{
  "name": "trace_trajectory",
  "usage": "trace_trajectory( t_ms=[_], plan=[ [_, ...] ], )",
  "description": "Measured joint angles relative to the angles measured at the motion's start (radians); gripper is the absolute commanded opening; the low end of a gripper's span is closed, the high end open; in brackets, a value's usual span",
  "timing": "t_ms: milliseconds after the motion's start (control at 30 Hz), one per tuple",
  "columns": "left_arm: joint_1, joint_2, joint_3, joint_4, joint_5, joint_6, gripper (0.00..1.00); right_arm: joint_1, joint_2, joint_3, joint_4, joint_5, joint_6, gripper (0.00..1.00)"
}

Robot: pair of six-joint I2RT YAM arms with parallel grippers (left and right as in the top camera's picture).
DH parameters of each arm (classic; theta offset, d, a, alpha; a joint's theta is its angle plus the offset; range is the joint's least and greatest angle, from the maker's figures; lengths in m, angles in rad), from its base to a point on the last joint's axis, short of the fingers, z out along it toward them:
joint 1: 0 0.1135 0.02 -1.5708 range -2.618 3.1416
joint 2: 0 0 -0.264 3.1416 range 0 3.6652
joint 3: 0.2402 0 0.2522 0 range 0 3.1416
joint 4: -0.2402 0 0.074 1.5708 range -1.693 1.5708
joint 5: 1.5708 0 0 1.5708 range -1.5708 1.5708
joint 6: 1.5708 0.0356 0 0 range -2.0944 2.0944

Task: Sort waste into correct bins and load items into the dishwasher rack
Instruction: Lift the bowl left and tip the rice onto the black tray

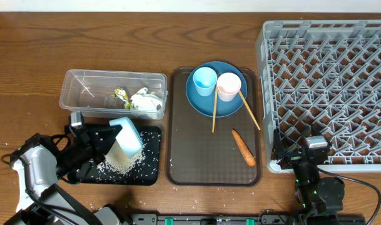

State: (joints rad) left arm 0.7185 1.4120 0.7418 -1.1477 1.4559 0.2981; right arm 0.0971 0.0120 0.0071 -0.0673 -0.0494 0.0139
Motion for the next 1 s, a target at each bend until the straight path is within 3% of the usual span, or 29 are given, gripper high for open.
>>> trace_trajectory(
  t_ms=[100,333,633,1000],
  plan=[
    [0.000,0.000,0.000,0.048,-0.005,0.015,0.06,0.000,0.000,0.000,0.000,0.000,0.000,0.99],
    [0.001,0.000,-0.001,-0.048,0.005,0.045,0.06,0.000,0.000,0.000,0.000,0.000,0.000,0.99],
    [0.001,0.001,-0.001,0.010,0.007,0.070,0.06,0.000,0.000,0.000,0.000,0.000,0.000,0.99],
    [0.000,-0.005,0.018,-0.066,-0.006,0.073,0.06,0.000,0.000,0.000,0.000,0.000,0.000,0.99]
  ],
)
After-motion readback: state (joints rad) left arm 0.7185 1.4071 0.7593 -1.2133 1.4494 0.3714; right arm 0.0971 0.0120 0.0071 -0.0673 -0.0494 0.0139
